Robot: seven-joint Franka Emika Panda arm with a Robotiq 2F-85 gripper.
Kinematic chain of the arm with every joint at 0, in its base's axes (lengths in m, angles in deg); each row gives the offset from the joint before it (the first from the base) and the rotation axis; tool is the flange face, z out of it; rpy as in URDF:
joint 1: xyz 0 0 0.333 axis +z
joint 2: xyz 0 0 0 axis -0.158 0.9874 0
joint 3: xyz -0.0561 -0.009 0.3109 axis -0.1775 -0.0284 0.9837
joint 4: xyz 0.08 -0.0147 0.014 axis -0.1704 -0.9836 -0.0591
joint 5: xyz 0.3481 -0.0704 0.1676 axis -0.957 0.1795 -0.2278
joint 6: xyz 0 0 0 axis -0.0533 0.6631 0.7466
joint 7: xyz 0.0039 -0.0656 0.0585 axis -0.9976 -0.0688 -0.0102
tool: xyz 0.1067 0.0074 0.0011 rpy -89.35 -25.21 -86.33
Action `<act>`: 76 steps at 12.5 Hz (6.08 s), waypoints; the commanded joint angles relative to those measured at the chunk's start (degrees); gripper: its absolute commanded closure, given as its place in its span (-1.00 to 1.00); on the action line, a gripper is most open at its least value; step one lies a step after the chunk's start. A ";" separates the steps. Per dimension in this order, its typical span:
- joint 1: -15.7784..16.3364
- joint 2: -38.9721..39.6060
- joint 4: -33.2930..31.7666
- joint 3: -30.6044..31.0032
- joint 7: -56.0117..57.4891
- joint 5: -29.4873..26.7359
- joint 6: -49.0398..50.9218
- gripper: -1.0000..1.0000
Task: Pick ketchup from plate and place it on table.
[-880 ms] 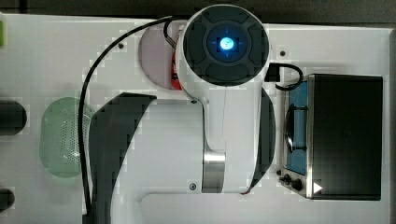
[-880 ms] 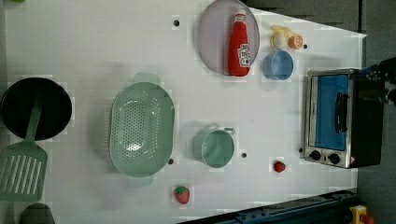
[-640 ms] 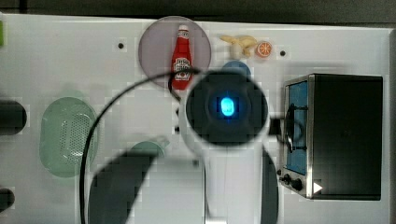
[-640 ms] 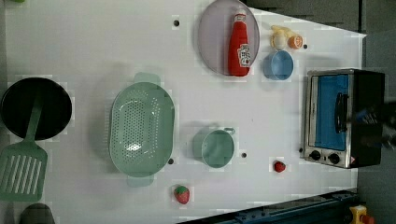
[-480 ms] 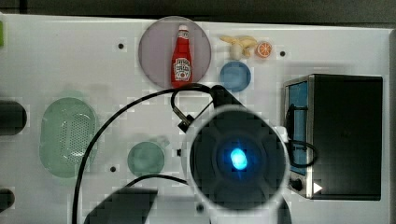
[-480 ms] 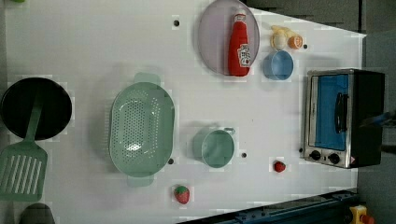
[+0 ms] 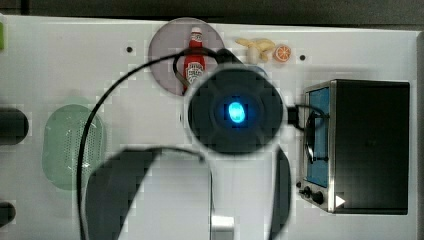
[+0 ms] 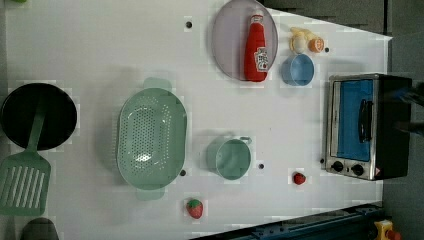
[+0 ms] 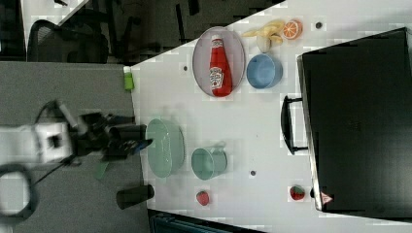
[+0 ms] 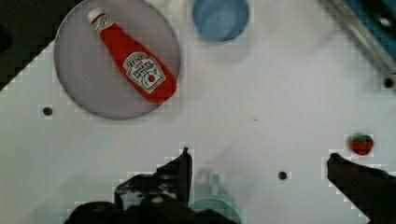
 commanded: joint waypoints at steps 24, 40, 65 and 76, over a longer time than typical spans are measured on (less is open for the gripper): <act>3.44 53.30 20.39 2.39 40.11 4.97 -32.90 -1.00; 2.55 46.72 21.70 2.43 33.56 5.71 -32.60 -0.18; -3.70 13.41 -31.23 -1.98 32.63 -0.17 -38.97 -0.18; -3.61 6.36 -27.80 -0.79 17.85 -0.17 -38.58 -1.00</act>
